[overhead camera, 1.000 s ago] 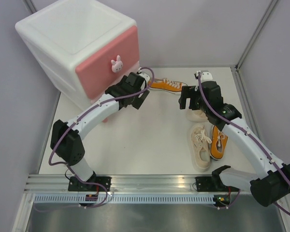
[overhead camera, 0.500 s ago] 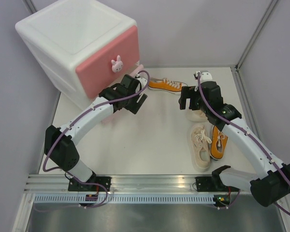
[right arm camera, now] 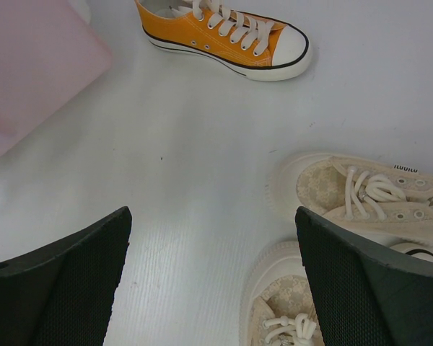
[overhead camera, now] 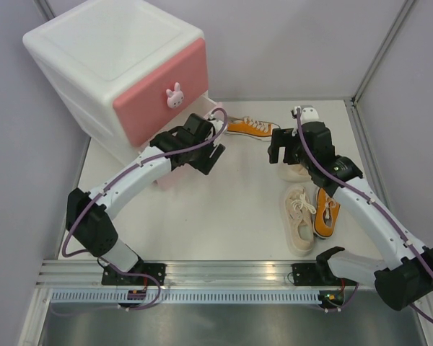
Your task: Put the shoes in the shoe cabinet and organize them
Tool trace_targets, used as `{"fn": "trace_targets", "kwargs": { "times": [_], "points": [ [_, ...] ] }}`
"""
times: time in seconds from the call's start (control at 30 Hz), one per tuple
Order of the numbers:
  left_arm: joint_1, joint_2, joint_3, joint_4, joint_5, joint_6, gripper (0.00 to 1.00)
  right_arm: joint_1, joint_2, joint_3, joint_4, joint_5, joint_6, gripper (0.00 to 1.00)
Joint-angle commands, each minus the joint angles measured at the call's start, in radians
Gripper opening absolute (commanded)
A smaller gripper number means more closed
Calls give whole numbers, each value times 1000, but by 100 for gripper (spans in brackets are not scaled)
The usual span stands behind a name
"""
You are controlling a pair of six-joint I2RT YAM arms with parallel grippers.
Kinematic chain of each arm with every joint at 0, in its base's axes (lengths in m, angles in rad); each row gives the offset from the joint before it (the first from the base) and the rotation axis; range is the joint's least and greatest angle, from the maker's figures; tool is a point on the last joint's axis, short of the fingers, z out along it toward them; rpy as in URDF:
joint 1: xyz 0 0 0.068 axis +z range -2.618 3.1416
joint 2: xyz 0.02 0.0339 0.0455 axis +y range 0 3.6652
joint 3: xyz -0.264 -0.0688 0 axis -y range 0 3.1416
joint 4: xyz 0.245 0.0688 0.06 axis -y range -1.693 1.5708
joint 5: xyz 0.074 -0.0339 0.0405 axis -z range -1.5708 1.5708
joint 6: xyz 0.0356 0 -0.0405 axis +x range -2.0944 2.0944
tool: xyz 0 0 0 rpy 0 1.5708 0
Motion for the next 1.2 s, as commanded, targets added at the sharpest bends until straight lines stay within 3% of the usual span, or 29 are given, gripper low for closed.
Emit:
{"fn": "trace_targets", "kwargs": {
  "times": [0.0, 0.87, 1.07, 1.17],
  "points": [
    [-66, -11, 26, -38, 154, -55, 73, -5, -36, 22, -8, 29, -5, 98],
    [-434, 113, 149, -87, 192, -241, 78, -4, -129, 10, -123, 87, 30, 98],
    [-445, 104, 195, -114, 185, -275, 87, -7, -139, 6, -128, 93, 25, 98],
    [-447, 95, 219, -130, 176, -282, 98, -5, -139, 9, -130, 98, 25, 98]
  ]
}}
